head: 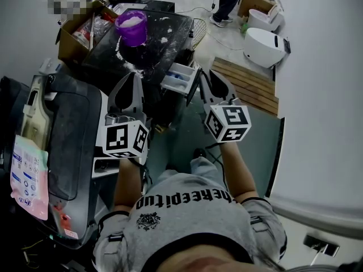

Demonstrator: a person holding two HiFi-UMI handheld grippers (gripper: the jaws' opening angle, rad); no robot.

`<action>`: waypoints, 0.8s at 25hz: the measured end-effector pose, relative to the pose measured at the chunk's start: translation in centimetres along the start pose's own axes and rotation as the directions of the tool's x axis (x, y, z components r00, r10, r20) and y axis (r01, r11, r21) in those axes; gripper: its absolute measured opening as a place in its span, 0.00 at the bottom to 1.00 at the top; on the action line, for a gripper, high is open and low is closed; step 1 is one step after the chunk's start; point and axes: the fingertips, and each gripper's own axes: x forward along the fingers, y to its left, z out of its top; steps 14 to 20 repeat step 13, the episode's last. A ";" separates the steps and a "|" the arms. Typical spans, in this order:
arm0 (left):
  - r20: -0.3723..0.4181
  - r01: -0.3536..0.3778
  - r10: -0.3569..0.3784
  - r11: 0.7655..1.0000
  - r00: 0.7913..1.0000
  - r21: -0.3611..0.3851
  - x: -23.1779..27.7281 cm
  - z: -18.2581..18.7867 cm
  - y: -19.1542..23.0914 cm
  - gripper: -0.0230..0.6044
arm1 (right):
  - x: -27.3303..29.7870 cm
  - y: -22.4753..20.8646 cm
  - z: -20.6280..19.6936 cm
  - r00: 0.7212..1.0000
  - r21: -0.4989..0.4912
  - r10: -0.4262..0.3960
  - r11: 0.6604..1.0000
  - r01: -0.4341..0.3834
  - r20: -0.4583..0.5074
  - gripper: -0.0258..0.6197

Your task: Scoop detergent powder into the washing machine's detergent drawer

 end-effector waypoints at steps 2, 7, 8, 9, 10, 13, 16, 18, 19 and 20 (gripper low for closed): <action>0.001 0.003 -0.003 1.000 1.000 -0.001 0.0 0.1 -0.1 0.04 | -0.1 0.0 0.1 1.000 0.001 -0.002 1.000 0.002 0.001 0.14; 0.002 0.007 -0.007 1.000 1.000 0.001 0.1 0.1 -0.4 0.04 | -0.3 -0.2 0.2 1.000 0.003 -0.005 1.000 0.005 0.005 0.14; 0.002 0.008 -0.008 1.000 1.000 0.001 0.1 0.1 -0.4 0.04 | -0.3 -0.2 0.2 1.000 0.002 -0.004 1.000 0.004 0.006 0.14; 0.003 0.008 -0.008 1.000 1.000 0.000 0.1 0.1 -0.4 0.04 | -0.3 -0.1 0.2 1.000 0.001 -0.004 1.000 0.004 0.007 0.14; 0.003 0.009 -0.009 1.000 1.000 -0.001 0.0 0.1 -0.3 0.04 | -0.3 -0.1 0.2 1.000 0.000 -0.004 1.000 0.004 0.008 0.14; 0.005 0.012 -0.012 1.000 1.000 -0.001 0.0 0.1 -0.4 0.04 | -0.3 0.1 0.3 1.000 -0.002 -0.004 1.000 0.004 0.009 0.14; 0.005 0.012 -0.012 1.000 1.000 -0.001 0.0 0.1 -0.4 0.04 | -0.3 0.1 0.3 1.000 -0.002 -0.004 1.000 0.004 0.009 0.14; 0.005 0.012 -0.012 1.000 1.000 -0.001 0.0 0.1 -0.4 0.04 | -0.3 0.1 0.3 1.000 -0.002 -0.004 1.000 0.004 0.009 0.14; 0.005 0.012 -0.012 1.000 1.000 -0.001 0.0 0.1 -0.4 0.04 | -0.3 0.1 0.3 1.000 -0.002 -0.004 1.000 0.004 0.009 0.14; 0.005 0.012 -0.012 1.000 1.000 -0.001 0.0 0.1 -0.4 0.04 | -0.3 0.1 0.3 1.000 -0.002 -0.004 1.000 0.004 0.009 0.14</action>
